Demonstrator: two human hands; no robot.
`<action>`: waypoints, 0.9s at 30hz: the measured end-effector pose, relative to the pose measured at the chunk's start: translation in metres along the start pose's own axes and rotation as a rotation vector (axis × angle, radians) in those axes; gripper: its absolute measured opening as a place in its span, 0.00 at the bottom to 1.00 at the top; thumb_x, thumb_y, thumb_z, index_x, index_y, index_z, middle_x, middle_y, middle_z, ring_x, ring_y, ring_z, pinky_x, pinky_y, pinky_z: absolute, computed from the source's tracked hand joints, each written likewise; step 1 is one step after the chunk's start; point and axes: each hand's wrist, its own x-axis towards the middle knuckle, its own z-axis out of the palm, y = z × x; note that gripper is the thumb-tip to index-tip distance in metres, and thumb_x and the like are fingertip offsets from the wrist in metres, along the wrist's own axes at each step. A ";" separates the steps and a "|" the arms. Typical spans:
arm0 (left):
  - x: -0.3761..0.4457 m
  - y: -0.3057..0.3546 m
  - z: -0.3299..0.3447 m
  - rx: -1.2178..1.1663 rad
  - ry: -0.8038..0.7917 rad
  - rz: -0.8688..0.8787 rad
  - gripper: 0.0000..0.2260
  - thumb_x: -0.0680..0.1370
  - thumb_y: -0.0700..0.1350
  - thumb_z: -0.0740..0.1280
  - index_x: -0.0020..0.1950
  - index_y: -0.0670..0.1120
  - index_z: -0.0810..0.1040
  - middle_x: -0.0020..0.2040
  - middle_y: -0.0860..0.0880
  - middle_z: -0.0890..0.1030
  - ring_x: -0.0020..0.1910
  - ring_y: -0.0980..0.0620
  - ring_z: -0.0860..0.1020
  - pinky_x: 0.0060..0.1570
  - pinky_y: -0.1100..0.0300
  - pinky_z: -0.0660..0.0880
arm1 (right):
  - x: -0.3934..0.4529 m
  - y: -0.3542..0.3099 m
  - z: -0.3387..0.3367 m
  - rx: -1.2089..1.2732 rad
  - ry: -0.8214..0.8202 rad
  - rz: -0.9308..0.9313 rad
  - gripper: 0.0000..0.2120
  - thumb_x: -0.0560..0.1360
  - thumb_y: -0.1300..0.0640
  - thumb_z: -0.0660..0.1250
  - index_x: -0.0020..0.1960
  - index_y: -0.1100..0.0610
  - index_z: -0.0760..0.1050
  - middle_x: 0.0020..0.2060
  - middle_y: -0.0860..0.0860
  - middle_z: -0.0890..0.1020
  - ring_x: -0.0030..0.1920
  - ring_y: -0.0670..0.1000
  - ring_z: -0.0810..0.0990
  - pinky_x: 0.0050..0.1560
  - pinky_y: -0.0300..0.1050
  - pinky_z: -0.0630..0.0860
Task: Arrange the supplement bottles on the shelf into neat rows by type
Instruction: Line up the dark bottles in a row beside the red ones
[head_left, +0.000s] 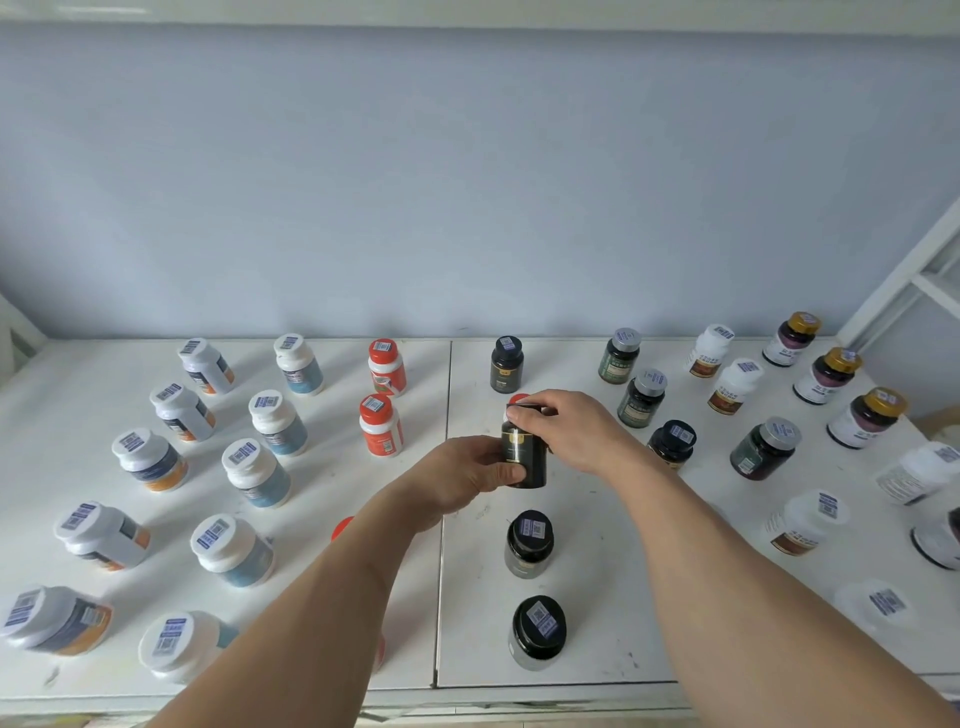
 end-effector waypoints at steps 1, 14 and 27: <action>0.001 -0.001 0.000 0.005 -0.002 -0.002 0.11 0.71 0.51 0.74 0.52 0.58 0.81 0.55 0.47 0.83 0.61 0.42 0.76 0.65 0.48 0.71 | 0.000 0.001 0.000 0.003 0.000 0.003 0.19 0.75 0.39 0.67 0.60 0.48 0.80 0.52 0.46 0.80 0.52 0.47 0.78 0.47 0.39 0.71; 0.007 0.000 0.004 0.056 0.016 -0.025 0.15 0.73 0.48 0.74 0.60 0.52 0.80 0.55 0.51 0.83 0.57 0.50 0.78 0.58 0.57 0.72 | 0.000 0.009 -0.001 0.047 -0.019 0.006 0.19 0.74 0.39 0.67 0.61 0.46 0.79 0.52 0.46 0.81 0.50 0.46 0.78 0.44 0.38 0.70; 0.006 0.005 0.008 0.625 0.161 -0.051 0.26 0.76 0.48 0.70 0.73 0.49 0.68 0.66 0.50 0.77 0.63 0.51 0.76 0.62 0.57 0.74 | -0.007 0.037 0.015 0.105 -0.163 0.001 0.24 0.71 0.57 0.75 0.66 0.47 0.75 0.55 0.48 0.82 0.56 0.49 0.80 0.61 0.44 0.74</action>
